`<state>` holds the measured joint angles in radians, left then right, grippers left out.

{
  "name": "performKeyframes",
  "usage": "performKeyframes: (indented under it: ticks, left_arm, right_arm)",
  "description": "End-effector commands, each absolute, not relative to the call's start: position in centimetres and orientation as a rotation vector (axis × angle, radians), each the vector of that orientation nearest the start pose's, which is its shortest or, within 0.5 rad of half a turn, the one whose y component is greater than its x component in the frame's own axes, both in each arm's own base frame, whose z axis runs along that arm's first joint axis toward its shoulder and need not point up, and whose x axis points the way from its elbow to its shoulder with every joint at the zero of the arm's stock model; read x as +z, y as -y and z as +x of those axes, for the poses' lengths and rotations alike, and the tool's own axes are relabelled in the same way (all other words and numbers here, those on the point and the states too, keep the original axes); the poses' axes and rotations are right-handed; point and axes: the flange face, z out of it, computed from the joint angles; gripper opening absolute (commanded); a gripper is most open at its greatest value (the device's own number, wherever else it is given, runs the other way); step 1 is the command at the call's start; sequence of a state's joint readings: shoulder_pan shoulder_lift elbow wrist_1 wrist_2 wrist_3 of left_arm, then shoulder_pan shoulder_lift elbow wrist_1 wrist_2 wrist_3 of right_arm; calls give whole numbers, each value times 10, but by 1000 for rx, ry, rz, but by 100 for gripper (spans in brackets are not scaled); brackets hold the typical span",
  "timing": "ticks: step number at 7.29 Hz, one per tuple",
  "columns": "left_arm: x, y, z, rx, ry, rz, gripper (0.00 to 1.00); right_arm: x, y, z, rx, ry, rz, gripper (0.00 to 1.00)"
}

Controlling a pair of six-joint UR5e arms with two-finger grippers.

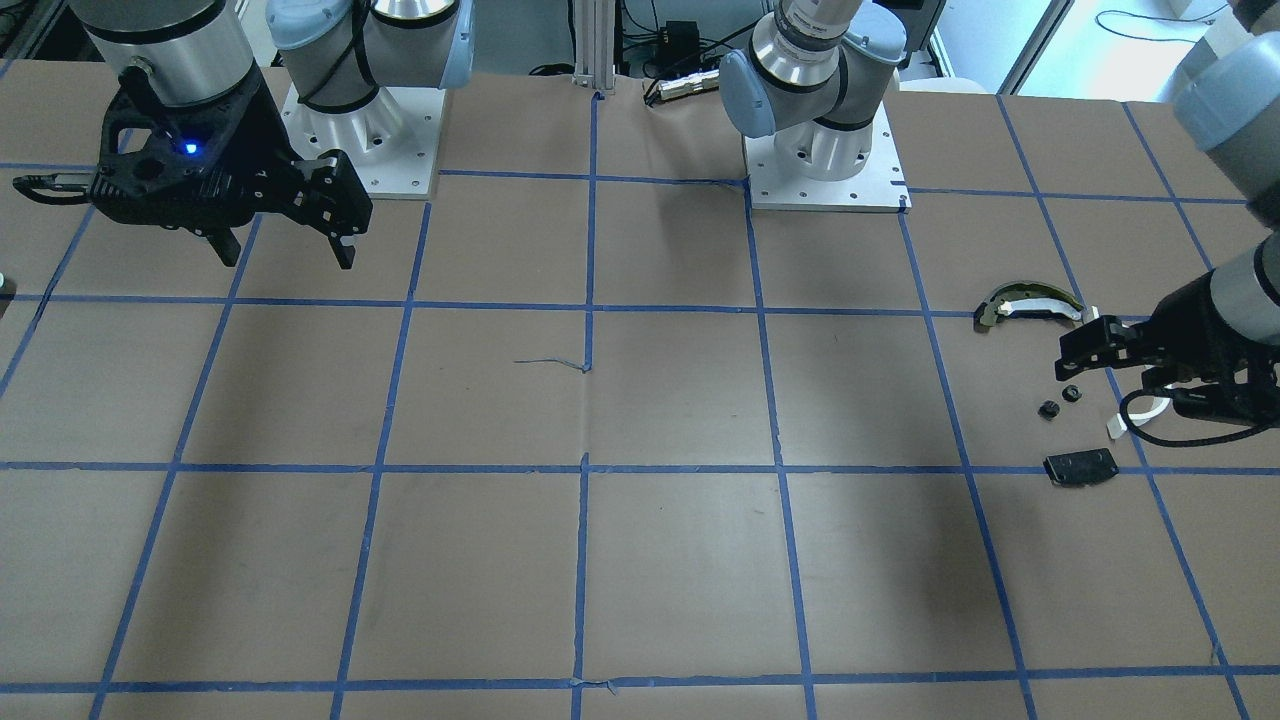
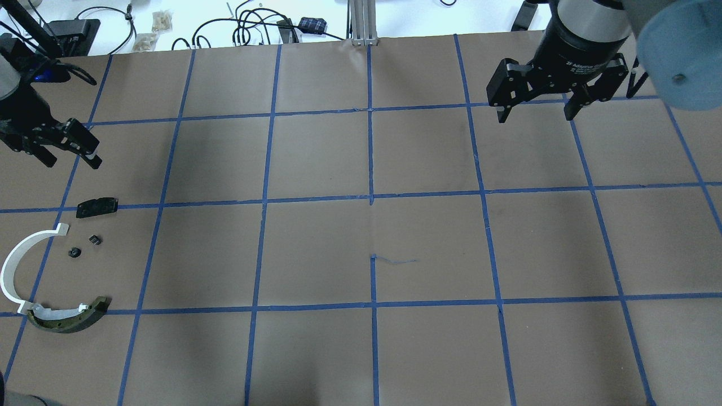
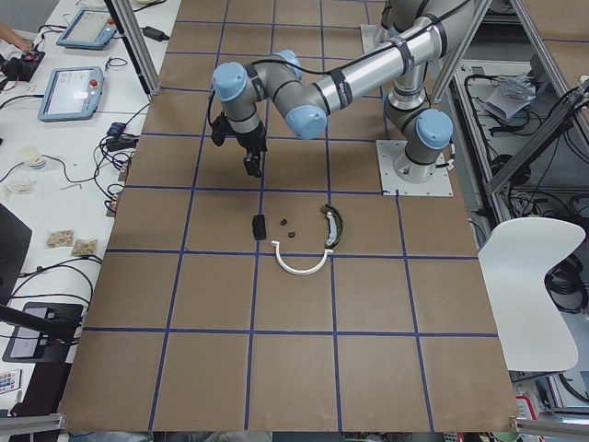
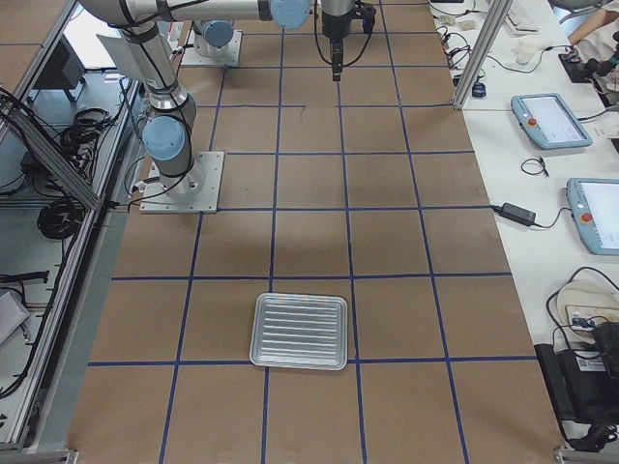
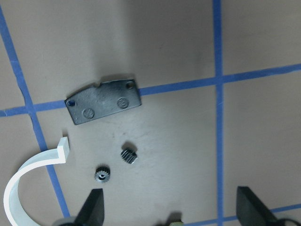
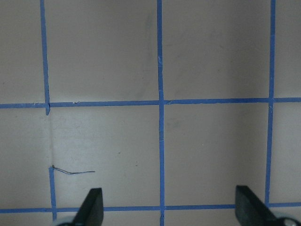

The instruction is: Place bearing gear from tray to pile

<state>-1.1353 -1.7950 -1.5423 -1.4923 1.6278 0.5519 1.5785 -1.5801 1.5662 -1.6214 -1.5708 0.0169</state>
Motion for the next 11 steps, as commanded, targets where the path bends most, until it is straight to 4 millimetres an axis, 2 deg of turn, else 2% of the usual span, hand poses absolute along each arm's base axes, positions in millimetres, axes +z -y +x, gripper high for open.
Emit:
performKeyframes:
  ticks: [1,3,4,5,6,8,9,11]
  left_arm:
    - [446,560,39,55,-3095,186,100]
    - [469,549,-21,-15,-3087,99,100]
    - [485,534,-54,-35,-3101,116,100]
    - [494,522,-77,-40,-3104,156,100]
    - [493,508,-97,-23,-3105,121,100]
    - [487,502,-120,-10,-3177,137,100]
    - [480,497,-122,11,-3206,144,100]
    - [475,490,-108,71,-3108,137,100]
  right_arm:
    - [500,493,137,-101,-3139,14,100]
    - [500,493,137,-103,-3138,14,100]
    - [500,493,137,-103,-3138,14,100]
    - [499,494,137,-101,-3138,12,100]
    - [500,493,137,-103,-3138,12,100]
    - [500,493,137,-103,-3138,12,100]
    - [500,493,137,-106,-3139,5,100]
    - [502,493,137,-108,-3137,10,100]
